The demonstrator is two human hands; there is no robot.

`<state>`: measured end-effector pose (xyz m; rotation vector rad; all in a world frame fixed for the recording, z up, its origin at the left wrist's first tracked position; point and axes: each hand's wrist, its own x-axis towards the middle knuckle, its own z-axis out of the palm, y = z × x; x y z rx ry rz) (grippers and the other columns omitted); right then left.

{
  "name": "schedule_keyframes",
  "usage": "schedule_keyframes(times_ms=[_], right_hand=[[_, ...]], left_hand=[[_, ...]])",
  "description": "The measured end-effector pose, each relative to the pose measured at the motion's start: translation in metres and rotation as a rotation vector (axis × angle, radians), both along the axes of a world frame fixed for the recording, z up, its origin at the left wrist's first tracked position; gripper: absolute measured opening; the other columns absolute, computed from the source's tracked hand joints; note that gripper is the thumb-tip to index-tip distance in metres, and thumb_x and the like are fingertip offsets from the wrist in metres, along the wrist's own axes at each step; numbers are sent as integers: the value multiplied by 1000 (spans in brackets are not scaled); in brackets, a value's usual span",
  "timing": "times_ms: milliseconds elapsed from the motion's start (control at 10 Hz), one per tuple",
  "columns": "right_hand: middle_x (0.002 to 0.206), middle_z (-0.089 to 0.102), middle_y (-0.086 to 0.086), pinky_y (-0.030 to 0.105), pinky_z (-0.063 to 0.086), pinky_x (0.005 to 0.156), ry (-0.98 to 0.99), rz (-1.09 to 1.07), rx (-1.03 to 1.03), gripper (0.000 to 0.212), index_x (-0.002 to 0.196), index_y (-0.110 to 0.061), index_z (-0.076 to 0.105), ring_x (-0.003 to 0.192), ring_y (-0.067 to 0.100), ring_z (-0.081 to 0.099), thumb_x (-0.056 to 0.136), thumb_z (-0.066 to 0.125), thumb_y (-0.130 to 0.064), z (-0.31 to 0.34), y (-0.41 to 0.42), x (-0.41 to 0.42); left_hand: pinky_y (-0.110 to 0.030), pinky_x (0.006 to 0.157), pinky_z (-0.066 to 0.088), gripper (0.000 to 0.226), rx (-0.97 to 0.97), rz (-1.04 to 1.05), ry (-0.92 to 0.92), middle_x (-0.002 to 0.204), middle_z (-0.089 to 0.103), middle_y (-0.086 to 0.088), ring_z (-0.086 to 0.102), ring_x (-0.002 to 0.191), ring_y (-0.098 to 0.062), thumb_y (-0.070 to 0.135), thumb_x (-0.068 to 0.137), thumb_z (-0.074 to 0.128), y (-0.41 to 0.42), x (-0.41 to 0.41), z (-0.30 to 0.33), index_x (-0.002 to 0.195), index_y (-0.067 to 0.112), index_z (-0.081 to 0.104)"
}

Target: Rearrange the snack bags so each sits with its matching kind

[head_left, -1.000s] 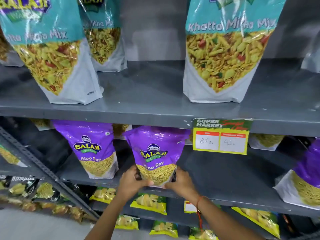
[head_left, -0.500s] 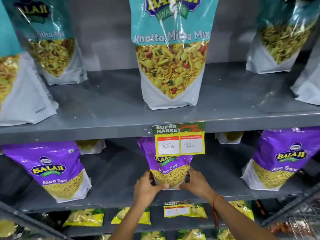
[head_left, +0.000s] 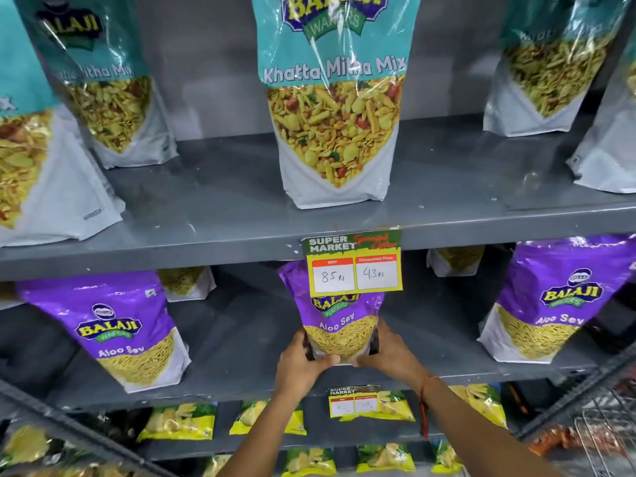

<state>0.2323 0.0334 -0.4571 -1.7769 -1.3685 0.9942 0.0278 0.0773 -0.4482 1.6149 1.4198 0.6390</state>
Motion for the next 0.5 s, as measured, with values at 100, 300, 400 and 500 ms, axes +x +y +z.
schedule_keyframes(times_ms=[100, 300, 400, 500], right_hand=[[138, 54, -3, 43, 54, 99, 75, -93, 75, 118, 146, -29, 26, 125, 18, 56, 51, 91, -55, -3, -13, -7], [156, 34, 5, 46, 42, 112, 160, -369, 246, 116, 153, -21, 22, 141, 22, 40, 59, 73, -65, 28, -66, -37], [146, 44, 1, 47, 49, 104, 161, -451, 419, 93, 148, -27, 34, 126, 15, 52, 71, 73, -62, 67, -95, -50], [138, 51, -1, 44, 51, 99, 217, -547, 683, 69, 137, -38, 43, 119, 7, 56, 76, 73, -54, 119, -114, -57]], left_hand=[[-39, 93, 55, 96, 14, 12, -45, 118, 68, 8, 66, 113, -15, 54, 46, 85, -9, -4, 8, 131, 27, 50], [-44, 99, 52, 108, 122, 49, -104, 145, 53, -3, 59, 124, -21, 39, 56, 92, -51, -24, 33, 147, 23, 37], [-27, 86, 58, 74, 303, 105, -163, 130, 65, 0, 66, 107, -6, 37, 67, 86, -80, -39, 62, 133, 31, 54], [-5, 66, 49, 42, 598, 223, -286, 95, 74, 9, 70, 84, 0, 24, 77, 79, -98, -41, 124, 114, 37, 65]])
